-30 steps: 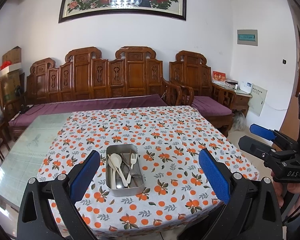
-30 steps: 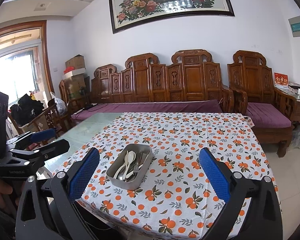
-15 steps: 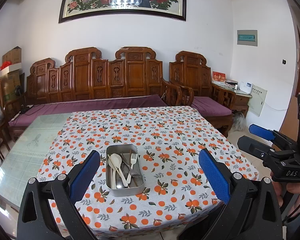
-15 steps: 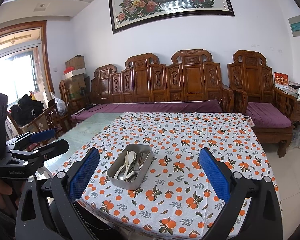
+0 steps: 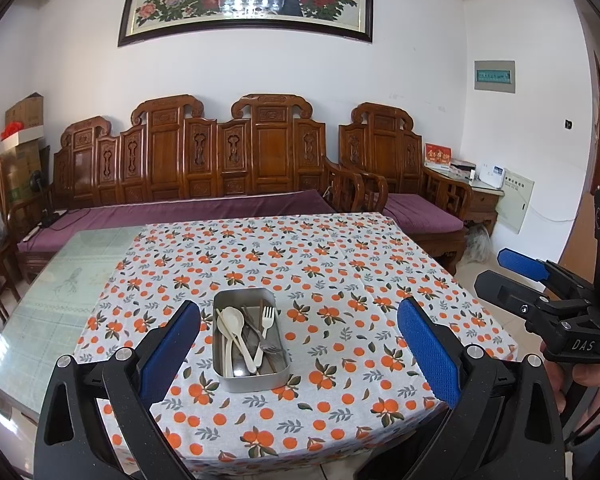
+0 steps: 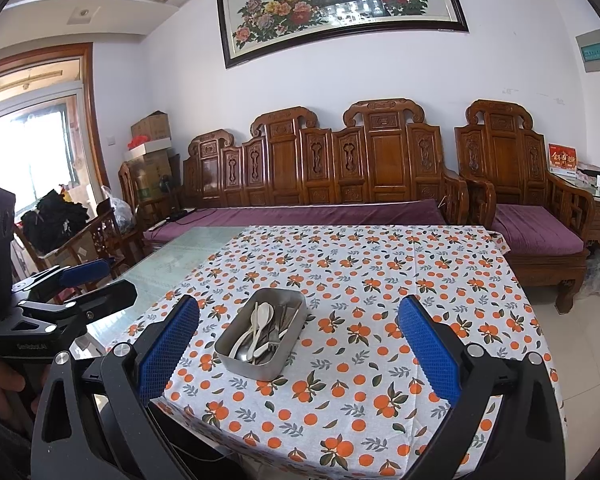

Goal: Organize utensils

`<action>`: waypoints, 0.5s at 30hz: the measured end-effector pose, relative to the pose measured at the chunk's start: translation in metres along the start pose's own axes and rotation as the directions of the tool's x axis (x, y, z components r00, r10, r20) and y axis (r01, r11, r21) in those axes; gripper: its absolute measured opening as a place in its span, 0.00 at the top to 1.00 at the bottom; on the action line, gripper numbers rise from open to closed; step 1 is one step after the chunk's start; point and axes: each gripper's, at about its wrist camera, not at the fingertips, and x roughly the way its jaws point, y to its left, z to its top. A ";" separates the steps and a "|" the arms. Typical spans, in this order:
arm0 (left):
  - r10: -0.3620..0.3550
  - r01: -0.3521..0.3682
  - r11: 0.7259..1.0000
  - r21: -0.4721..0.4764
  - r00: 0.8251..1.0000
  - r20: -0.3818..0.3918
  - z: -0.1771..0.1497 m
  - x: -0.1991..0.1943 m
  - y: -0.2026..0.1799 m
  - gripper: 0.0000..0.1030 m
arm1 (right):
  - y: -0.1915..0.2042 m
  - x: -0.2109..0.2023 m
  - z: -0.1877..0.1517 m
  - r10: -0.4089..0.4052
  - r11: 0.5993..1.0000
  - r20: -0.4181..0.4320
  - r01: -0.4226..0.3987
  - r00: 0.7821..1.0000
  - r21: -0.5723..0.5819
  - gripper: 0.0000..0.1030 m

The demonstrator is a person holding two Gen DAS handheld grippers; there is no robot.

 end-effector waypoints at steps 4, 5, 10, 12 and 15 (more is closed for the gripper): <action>-0.002 0.002 1.000 0.000 1.000 0.004 0.000 0.000 0.000 0.08 | 0.000 0.000 0.000 0.001 1.000 0.000 -0.001 1.000 0.000 0.03; -0.001 0.001 1.000 0.000 1.000 0.006 0.000 0.000 0.000 0.08 | 0.000 0.000 0.000 0.001 1.000 0.000 -0.001 1.000 0.000 0.03; 0.000 0.000 1.000 0.001 1.000 0.010 -0.001 -0.004 -0.001 0.08 | 0.001 0.000 -0.001 0.003 1.000 0.002 -0.003 1.000 0.000 0.03; 0.001 -0.001 1.000 0.000 1.000 0.010 -0.001 -0.004 -0.001 0.08 | 0.002 0.000 -0.002 0.004 1.000 0.001 -0.004 1.000 0.001 0.03; 0.001 -0.001 1.000 0.001 1.000 0.009 -0.001 -0.004 -0.001 0.08 | 0.001 0.000 -0.001 0.003 1.000 0.001 -0.003 1.000 0.000 0.03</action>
